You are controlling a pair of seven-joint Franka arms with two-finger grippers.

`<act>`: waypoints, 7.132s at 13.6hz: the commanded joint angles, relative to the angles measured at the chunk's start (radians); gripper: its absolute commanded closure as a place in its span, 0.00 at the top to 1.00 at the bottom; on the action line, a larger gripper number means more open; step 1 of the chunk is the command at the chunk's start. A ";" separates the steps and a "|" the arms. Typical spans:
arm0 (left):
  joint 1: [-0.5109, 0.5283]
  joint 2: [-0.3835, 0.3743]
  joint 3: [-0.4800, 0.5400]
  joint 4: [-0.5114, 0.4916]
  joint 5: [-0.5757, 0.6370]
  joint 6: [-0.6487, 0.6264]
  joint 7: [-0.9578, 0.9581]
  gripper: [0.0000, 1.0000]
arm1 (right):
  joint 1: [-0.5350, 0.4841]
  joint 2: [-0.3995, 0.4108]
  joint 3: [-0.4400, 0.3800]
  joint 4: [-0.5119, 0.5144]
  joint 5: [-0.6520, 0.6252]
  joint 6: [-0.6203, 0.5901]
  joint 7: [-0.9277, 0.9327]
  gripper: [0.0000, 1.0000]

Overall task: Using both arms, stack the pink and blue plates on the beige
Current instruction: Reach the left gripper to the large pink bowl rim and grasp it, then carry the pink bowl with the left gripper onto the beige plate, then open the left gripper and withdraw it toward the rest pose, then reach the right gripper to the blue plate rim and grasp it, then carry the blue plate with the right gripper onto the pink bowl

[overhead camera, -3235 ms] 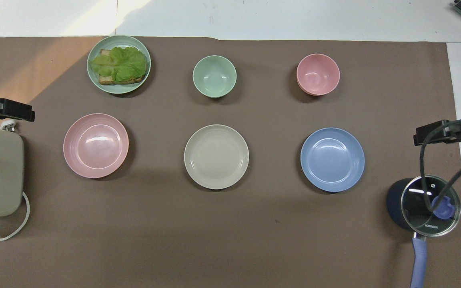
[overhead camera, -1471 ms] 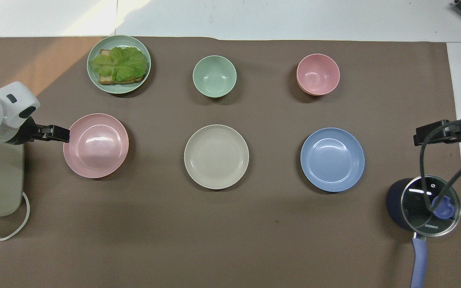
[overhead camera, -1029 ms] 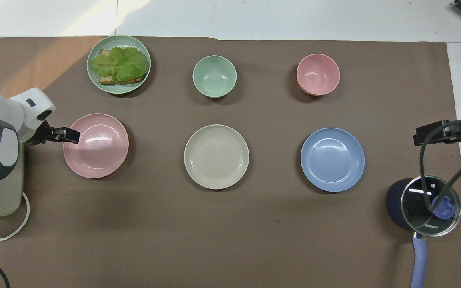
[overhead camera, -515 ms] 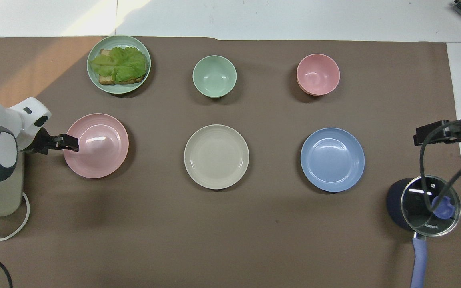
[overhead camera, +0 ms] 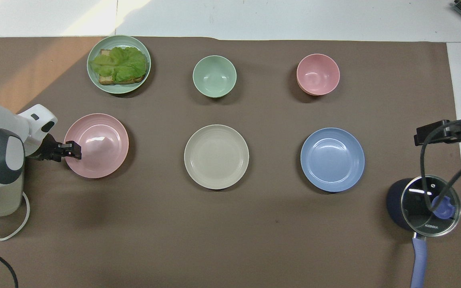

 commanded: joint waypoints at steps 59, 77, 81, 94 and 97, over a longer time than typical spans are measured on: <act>-0.050 -0.215 -0.107 0.444 0.096 -0.432 -0.101 1.00 | -0.094 0.149 0.009 -0.706 0.162 0.934 -0.130 0.95; -0.047 -0.215 -0.107 0.442 0.098 -0.433 -0.101 1.00 | 0.010 0.127 0.012 -0.511 0.377 0.732 -0.070 0.00; -0.047 -0.215 -0.106 0.442 0.096 -0.433 -0.101 1.00 | 0.215 0.166 0.011 -0.415 0.354 0.781 0.219 0.00; -0.047 -0.215 -0.106 0.442 0.096 -0.433 -0.101 1.00 | 0.457 0.268 0.011 -0.446 0.333 0.986 0.476 0.00; -0.047 -0.215 -0.107 0.442 0.096 -0.433 -0.101 1.00 | 0.477 0.262 0.011 -0.514 0.324 1.030 0.471 0.00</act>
